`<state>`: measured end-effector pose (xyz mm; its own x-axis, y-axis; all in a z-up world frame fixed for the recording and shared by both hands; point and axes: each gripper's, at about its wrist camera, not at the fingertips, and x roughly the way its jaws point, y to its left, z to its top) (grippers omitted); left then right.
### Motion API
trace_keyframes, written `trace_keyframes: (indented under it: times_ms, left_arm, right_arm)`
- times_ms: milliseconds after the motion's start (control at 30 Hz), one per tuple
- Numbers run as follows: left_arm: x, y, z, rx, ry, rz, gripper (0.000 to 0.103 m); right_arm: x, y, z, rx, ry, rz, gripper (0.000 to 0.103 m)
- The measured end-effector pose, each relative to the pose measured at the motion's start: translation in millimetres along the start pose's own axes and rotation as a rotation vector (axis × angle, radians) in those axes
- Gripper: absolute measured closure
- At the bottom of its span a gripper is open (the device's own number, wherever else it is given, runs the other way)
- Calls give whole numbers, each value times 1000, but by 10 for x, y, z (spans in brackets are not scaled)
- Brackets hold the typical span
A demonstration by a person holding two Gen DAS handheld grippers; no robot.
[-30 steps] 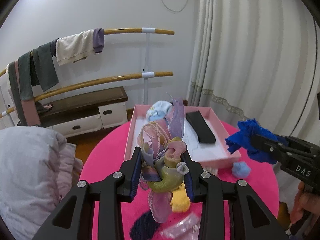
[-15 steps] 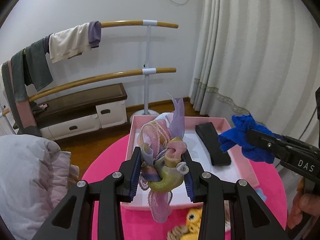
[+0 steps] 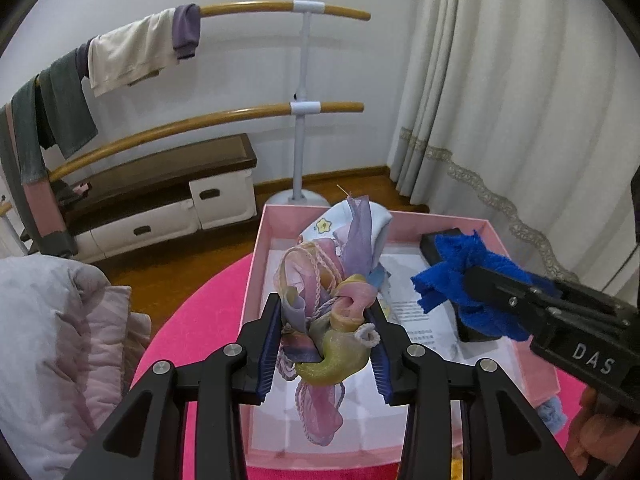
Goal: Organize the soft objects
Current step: 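Carry the scrunchie and blue knitted item into the pink box and release both, then lift both tools out of the box back over the table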
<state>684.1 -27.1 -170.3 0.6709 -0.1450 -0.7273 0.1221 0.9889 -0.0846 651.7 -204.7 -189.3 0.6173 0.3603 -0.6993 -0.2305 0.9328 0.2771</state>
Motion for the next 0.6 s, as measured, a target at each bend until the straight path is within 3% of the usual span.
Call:
trace_keyframes:
  times_ms: [167, 267, 300, 433, 600]
  left_arm:
    - [278, 29, 127, 5, 14, 8, 61]
    - [368, 46, 138, -1, 19, 14, 41]
    - [375, 62, 139, -5, 13, 17, 30]
    - [302, 108, 108, -16, -32, 35, 5]
    - [116, 138, 116, -1, -102, 82, 0]
  right_arm:
    - [124, -81, -16, 31, 13, -10, 59]
    - [159, -122, -33, 47, 11, -6, 42]
    - [153, -134, -43, 55, 7, -6, 33]
    - [48, -174, -63, 85, -26, -6, 4]
    - [-155, -184, -78, 101, -62, -19, 0]
